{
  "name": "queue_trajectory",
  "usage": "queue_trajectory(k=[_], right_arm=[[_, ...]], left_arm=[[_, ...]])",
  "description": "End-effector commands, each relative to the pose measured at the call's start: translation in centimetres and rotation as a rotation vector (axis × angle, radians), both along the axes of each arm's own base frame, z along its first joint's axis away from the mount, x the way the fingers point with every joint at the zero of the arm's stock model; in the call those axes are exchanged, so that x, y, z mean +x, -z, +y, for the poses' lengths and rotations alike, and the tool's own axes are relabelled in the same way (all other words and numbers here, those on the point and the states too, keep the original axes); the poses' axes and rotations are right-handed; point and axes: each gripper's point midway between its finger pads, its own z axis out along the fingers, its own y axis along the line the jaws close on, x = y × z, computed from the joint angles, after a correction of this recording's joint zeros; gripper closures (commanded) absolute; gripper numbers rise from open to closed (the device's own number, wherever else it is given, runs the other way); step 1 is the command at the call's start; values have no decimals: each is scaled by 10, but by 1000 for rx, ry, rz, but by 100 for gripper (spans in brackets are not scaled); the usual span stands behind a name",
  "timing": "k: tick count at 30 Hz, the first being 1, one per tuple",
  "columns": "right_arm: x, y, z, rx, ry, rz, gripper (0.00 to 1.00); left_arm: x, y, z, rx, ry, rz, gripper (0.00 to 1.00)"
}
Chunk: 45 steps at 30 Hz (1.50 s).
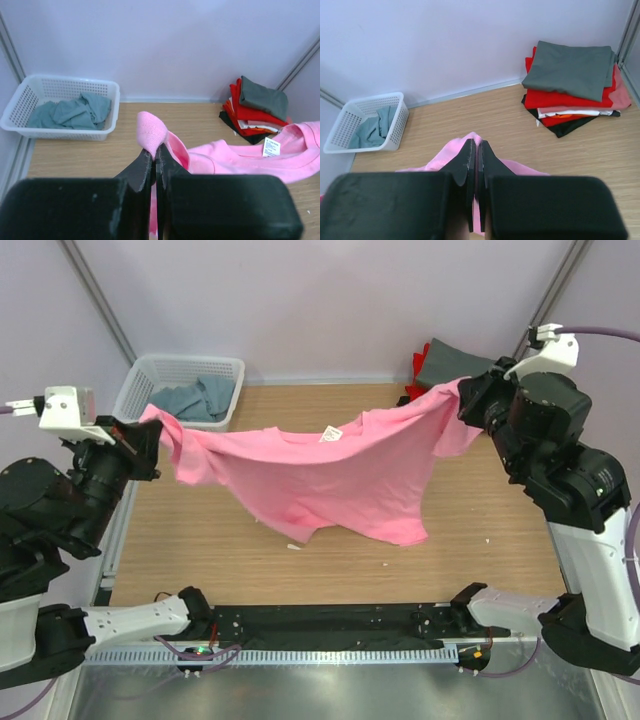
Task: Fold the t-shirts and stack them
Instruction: Flatten the tshirt out
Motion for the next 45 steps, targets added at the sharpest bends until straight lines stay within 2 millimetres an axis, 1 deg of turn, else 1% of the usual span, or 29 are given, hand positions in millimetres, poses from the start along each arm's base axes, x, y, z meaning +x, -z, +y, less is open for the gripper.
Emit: queue_trajectory(k=[1,5,6,12,15,16,19,20,22,23,25,26,27,29,30,31,32,33,34,35,36,37,38,39,40,42,43,44,45], right_arm=[[-23,-31,-19,19,3,-98,99],[-39,-49,-20,29,-59,-180,99],[-45,-61,-23,33,-66,-233,99],[-85,-110,-55,61,-47,-426,99],[-94,-121,-59,63,-51,-465,99],[-97,-124,-58,68,-66,-473,99],[-94,-120,-31,75,-190,-461,99],[-91,-117,-20,106,-235,-449,99],[-78,-105,11,131,-334,-413,99],[-74,-101,21,162,-367,-393,99],[-59,-86,39,181,-395,-339,99],[-53,-80,40,192,-379,-313,99],[-45,-67,39,212,-339,-259,99],[-21,-44,12,199,-121,-173,99],[-17,-15,-2,157,-25,-70,99],[-10,-1,-33,113,180,-29,99],[-12,14,-46,91,260,17,99],[-16,47,-56,44,335,106,99],[-24,58,-68,41,386,120,99],[-26,74,-68,41,391,147,99],[-25,111,-63,14,381,218,99],[-27,127,-60,55,377,239,99],[-33,142,-56,97,350,262,99],[-34,178,-54,68,358,333,99],[-36,192,-52,96,367,358,99],[-40,225,-48,85,353,422,99],[-40,236,-47,81,355,442,99],[-39,236,-47,85,356,438,99],[-38,242,-45,82,354,450,99]], left_arm=[[-8,-28,10,-44,25,-95,100],[-21,-45,0,-76,149,-165,100],[-26,-51,-2,-78,188,-194,100],[-47,-112,-4,-127,299,-358,100],[-48,-125,-10,-135,325,-388,100],[-43,-131,-14,-117,307,-404,100],[-28,-143,-17,-117,232,-424,100],[-13,-141,-32,-60,210,-414,100],[-1,-146,-46,-18,195,-427,100],[18,-142,-74,32,191,-411,100],[39,-143,-94,91,147,-418,100],[48,-141,-105,111,143,-413,100],[76,-127,-137,146,172,-385,100],[100,-126,-150,116,214,-360,100],[143,-100,-179,85,291,-287,100],[156,-100,-183,54,320,-274,100],[181,-83,-193,53,342,-229,100],[217,-38,-229,78,408,-135,100],[231,-18,-242,92,431,-83,100],[243,6,-255,103,452,-27,100],[254,33,-269,112,480,35,99],[266,92,-298,121,573,168,92],[271,118,-308,123,598,229,86],[275,154,-318,125,620,315,78],[277,198,-326,137,643,427,60],[277,237,-325,155,623,538,40],[272,262,-316,176,580,632,29],[268,258,-311,180,565,641,22],[261,276,-303,202,539,702,18]])
